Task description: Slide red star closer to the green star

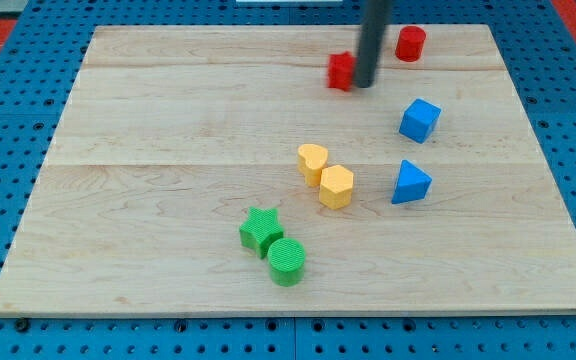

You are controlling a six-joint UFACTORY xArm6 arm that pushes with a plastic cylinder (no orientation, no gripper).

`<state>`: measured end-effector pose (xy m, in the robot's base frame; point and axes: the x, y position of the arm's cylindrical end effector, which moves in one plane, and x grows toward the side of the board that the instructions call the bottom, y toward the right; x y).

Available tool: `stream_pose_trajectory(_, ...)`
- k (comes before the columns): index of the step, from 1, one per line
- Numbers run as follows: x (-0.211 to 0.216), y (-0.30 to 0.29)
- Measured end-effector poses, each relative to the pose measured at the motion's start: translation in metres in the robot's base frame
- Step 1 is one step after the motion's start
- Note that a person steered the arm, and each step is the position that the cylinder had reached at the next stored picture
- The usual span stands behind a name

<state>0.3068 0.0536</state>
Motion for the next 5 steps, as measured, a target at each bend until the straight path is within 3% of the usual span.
stream_pose_trajectory(1,-0.037,0.031)
stream_pose_trajectory(2,-0.058,0.023)
stream_pose_trajectory(3,-0.039,-0.042)
stream_pose_trajectory(4,-0.034,-0.051)
stream_pose_trajectory(5,0.026,-0.066)
